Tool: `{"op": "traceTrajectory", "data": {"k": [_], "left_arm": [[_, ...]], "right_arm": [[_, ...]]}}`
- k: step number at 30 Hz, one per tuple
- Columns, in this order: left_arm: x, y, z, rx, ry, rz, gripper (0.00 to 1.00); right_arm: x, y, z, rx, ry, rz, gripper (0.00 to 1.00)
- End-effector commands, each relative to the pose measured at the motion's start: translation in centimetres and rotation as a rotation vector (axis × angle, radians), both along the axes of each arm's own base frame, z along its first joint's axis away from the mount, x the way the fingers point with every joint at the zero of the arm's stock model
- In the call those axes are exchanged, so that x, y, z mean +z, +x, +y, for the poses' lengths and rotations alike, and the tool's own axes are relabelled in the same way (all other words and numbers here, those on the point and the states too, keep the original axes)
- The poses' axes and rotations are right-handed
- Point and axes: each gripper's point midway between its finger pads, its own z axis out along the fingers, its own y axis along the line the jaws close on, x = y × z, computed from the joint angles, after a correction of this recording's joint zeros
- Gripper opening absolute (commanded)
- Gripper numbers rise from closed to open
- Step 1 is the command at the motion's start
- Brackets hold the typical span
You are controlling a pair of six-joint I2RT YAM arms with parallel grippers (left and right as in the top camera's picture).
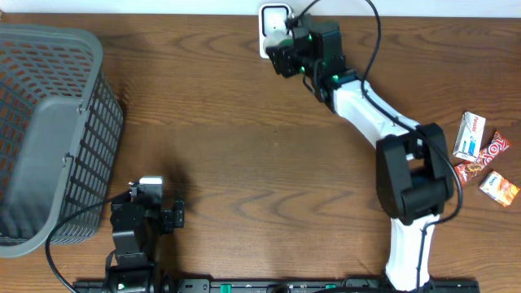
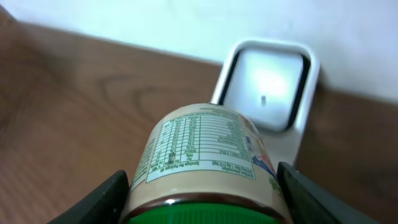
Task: Scan the item barcode
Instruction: 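Lift the bottle and carry it to the white scanner, then hold the green-capped bottle in front of the white scanner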
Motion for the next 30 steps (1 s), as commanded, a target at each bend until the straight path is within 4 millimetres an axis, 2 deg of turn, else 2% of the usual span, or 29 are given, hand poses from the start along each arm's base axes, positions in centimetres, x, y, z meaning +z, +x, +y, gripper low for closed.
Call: {"op": "traceTrajectory", "data": {"k": [1, 4, 8, 11, 17, 22, 27, 30], "left_arm": [[-1.0, -0.5, 0.1, 0.007, 0.007, 0.037, 1.00], [-1.0, -0.5, 0.1, 0.007, 0.007, 0.037, 1.00], [-1.0, -0.5, 0.1, 0.007, 0.007, 0.037, 1.00], [-1.0, -0.5, 0.1, 0.007, 0.007, 0.037, 1.00], [-1.0, -0.5, 0.1, 0.007, 0.007, 0.037, 1.00], [-1.0, -0.5, 0.1, 0.007, 0.007, 0.037, 1.00], [-1.0, -0.5, 0.1, 0.007, 0.007, 0.037, 1.00], [-1.0, -0.5, 0.1, 0.007, 0.007, 0.037, 1.00]], "right_arm": [[5.4, 3.5, 0.7, 0.000, 0.028, -0.159, 0.55], [5.7, 5.4, 0.9, -0.021, 0.019, -0.197, 0.55], [4.8, 8.0, 0.1, -0.103, -0.032, -0.235, 0.55], [4.4, 9.1, 0.1, -0.122, -0.036, -0.248, 0.55], [4.5, 9.9, 0.2, -0.118, -0.065, -0.299, 0.54], [4.8, 10.3, -0.7, -0.158, -0.109, -0.330, 0.54], [4.4, 10.3, -0.8, -0.163, -0.122, -0.316, 0.54], [4.9, 10.2, -1.3, -0.183, -0.133, -0.292, 0.51]]}}
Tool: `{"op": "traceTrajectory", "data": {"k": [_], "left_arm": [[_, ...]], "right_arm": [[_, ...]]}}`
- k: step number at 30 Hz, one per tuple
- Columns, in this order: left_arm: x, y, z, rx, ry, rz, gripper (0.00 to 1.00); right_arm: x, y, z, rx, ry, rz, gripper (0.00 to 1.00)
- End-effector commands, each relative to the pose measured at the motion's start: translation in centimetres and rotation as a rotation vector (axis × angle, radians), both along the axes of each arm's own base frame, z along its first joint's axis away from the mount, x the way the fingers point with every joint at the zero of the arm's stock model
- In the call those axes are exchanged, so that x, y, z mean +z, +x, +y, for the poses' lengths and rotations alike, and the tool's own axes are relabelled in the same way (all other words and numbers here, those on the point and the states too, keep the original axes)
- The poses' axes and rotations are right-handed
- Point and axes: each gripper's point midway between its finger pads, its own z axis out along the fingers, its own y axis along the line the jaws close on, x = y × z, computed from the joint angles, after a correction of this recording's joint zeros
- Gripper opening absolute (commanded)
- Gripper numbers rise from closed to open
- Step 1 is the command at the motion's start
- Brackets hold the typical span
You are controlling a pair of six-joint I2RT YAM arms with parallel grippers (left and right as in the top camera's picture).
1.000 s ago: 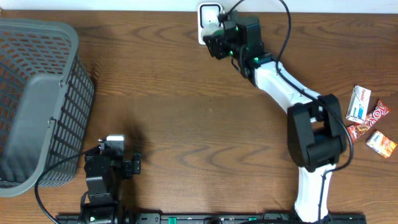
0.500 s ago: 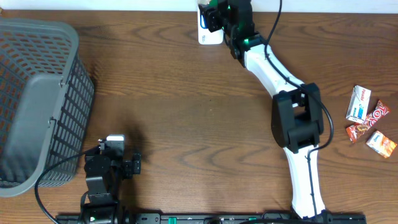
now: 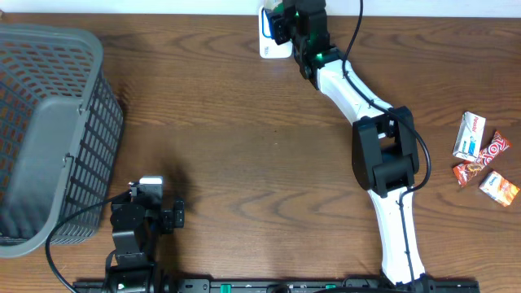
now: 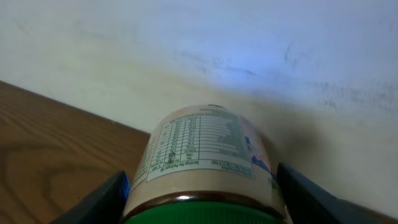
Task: Scan the item barcode
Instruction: 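Hold the green-capped bottle in front of the white scanner, then move the bottle right and drop it at the table's right edge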
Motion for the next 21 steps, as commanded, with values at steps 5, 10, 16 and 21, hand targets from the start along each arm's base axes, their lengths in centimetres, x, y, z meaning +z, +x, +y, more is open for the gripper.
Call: {"op": "traceTrajectory", "data": {"k": [5, 10, 16, 21], "left_arm": [[-1.0, -0.5, 0.1, 0.007, 0.007, 0.037, 1.00], [-1.0, -0.5, 0.1, 0.007, 0.007, 0.037, 1.00], [-1.0, -0.5, 0.1, 0.006, 0.007, 0.037, 1.00], [-1.0, -0.5, 0.1, 0.007, 0.007, 0.037, 1.00]], "right_arm": [[7.8, -1.7, -2.9, -0.048, -0.073, 0.038, 0.53], [13.4, -7.7, -8.9, -0.151, -0.132, 0.183, 0.59], [14.9, -17.3, -19.6, -0.396, -0.147, 0.482, 0.56], [12.8, -22.6, -30.9, -0.702, -0.165, 0.694, 0.57]]}}
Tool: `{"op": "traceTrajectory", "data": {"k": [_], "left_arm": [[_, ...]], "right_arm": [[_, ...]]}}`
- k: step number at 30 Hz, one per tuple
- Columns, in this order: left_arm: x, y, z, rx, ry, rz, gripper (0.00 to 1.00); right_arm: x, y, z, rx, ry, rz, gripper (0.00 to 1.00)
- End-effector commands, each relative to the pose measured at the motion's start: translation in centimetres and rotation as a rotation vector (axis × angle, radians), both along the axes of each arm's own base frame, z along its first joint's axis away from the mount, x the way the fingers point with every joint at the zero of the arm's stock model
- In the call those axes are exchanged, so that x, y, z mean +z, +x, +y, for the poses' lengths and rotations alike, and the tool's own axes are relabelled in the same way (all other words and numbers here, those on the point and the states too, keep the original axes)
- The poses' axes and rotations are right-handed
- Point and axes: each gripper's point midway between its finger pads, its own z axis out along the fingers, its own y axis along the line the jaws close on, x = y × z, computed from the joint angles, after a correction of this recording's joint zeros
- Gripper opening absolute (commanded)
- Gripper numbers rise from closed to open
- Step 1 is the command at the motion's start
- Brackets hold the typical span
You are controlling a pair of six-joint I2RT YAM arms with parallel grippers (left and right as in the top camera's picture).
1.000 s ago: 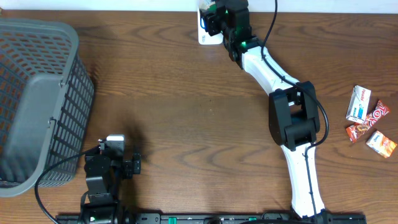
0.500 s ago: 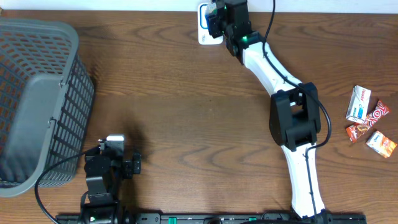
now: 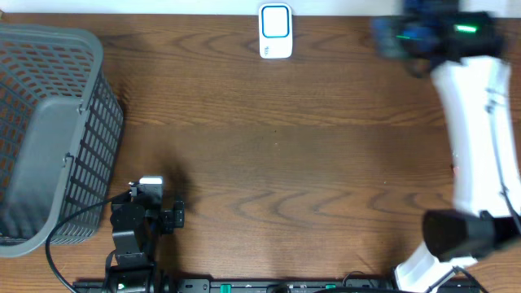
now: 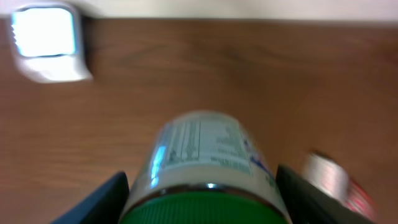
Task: Scan the item barcode
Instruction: 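Move the bottle right and drop it at the table's right edge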
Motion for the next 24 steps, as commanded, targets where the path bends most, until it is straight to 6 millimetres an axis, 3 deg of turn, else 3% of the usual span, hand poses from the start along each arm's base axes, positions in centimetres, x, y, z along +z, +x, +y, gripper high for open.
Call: {"op": "traceTrajectory", "data": {"k": [1, 3, 4, 6, 11, 17, 24], "left_arm": [[-1.0, -0.5, 0.1, 0.007, 0.007, 0.036, 1.00], [-1.0, -0.5, 0.1, 0.007, 0.007, 0.036, 1.00], [-1.0, -0.5, 0.1, 0.007, 0.007, 0.037, 1.00], [-1.0, -0.5, 0.1, 0.007, 0.007, 0.036, 1.00], [-1.0, -0.5, 0.1, 0.007, 0.007, 0.036, 1.00], [-1.0, -0.5, 0.1, 0.007, 0.007, 0.036, 1.00], [-1.0, -0.5, 0.1, 0.007, 0.007, 0.036, 1.00]], "right_arm": [[-3.8, -1.8, -8.0, -0.262, -0.041, 0.142, 0.57], [-5.1, -3.1, -12.2, -0.398, -0.010, 0.179, 0.58], [-6.3, -3.9, -15.2, -0.523, 0.031, 0.189, 0.58], [-8.1, -5.3, -18.7, -0.642, 0.059, 0.216, 0.58], [-13.4, -9.2, -25.0, -0.912, 0.142, 0.312, 0.59], [-18.9, -12.0, -29.2, -1.033, 0.244, 0.353, 0.53], [-22.0, -13.5, -32.4, -1.100, 0.256, 0.293, 0.58]]}}
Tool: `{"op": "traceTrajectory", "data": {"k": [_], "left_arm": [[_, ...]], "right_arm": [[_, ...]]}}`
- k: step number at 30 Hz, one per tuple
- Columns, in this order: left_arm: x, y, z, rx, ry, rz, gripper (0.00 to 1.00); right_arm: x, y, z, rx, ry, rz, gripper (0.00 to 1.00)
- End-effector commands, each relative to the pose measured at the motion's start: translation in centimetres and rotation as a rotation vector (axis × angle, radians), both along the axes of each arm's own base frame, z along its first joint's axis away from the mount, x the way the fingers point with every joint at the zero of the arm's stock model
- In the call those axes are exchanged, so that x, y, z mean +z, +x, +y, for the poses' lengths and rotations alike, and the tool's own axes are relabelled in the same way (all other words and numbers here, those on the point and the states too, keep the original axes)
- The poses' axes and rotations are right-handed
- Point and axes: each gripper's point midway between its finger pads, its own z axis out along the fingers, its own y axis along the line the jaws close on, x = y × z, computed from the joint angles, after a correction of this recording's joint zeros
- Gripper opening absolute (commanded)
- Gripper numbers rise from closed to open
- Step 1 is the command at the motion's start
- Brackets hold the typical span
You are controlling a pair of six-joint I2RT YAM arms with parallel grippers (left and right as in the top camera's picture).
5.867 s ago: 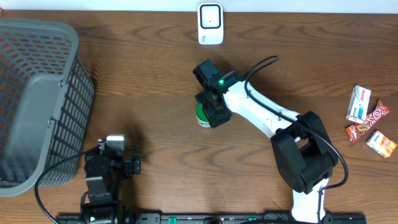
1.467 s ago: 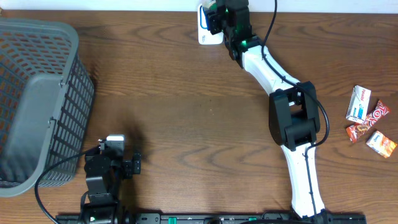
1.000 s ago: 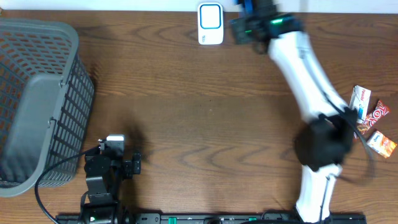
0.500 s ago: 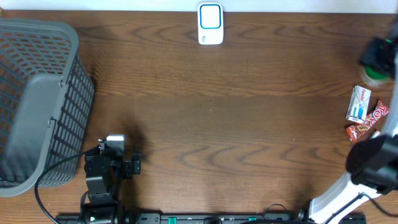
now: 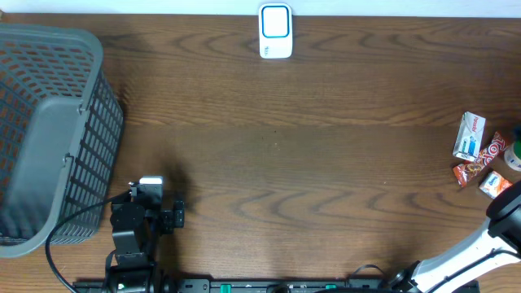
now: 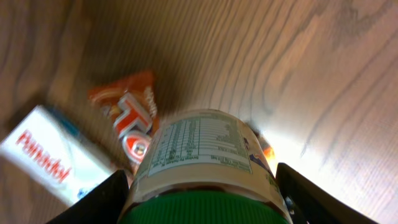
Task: Scan the item barcode
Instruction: 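Move the bottle right and drop it at the table's right edge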
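Observation:
A bottle [image 6: 205,155] with a green cap and a pale label of printed tables fills the right wrist view, and my right gripper [image 6: 202,196] is shut on it, a dark finger on each side. It hangs over the packets at the table's right edge. Overhead, only a sliver of that gripper [image 5: 514,156] shows at the frame's right border. The white barcode scanner [image 5: 275,31] stands at the far middle of the table, far from the bottle. My left gripper [image 5: 172,216] rests at the near left; its jaws are too small to read.
A white Panadol box [image 6: 56,165] and a red snack packet [image 6: 127,118] lie just under the bottle, also seen overhead as the box [image 5: 470,135] and the packet [image 5: 494,150], with orange packets [image 5: 498,187] beside them. A grey mesh basket [image 5: 49,130] stands at the left.
My right gripper, still shut on the bottle, has moved from the table's far right corner to the right edge, over the Panadol box and snack packets. The left arm has not moved.
My right gripper first held the bottle just in front of the scanner. Then it was above the scanner, close to the wall. After that it was at the far right of the table, the scanner well off to the left. Now it is over the packets.

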Motion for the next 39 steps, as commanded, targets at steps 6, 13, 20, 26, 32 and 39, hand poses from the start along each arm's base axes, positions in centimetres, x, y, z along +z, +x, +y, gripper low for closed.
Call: {"op": "traceTrajectory", "data": {"k": [6, 13, 20, 26, 32, 39], "left_arm": [[-1.0, -0.5, 0.1, 0.007, 0.007, 0.036, 1.00], [-1.0, -0.5, 0.1, 0.007, 0.007, 0.036, 1.00], [-1.0, -0.5, 0.1, 0.007, 0.007, 0.036, 1.00], [-1.0, -0.5, 0.1, 0.007, 0.007, 0.037, 1.00], [-1.0, -0.5, 0.1, 0.007, 0.007, 0.036, 1.00], [-1.0, -0.5, 0.1, 0.007, 0.007, 0.036, 1.00]], "right_arm": [[-1.8, -0.6, -3.3, -0.072, -0.064, -0.074, 0.60], [-1.7, 0.0, -4.2, -0.078, -0.094, -0.107, 0.66], [-3.0, -0.3, -3.5, -0.112, -0.059, -0.106, 0.67], [-4.5, -0.7, -3.2, -0.124, -0.051, -0.103, 0.67], [-4.6, -0.6, -3.0, -0.120, -0.047, -0.115, 0.99], [4.5, 1.7, -2.5, -0.082, -0.037, -0.317, 0.99]]}}
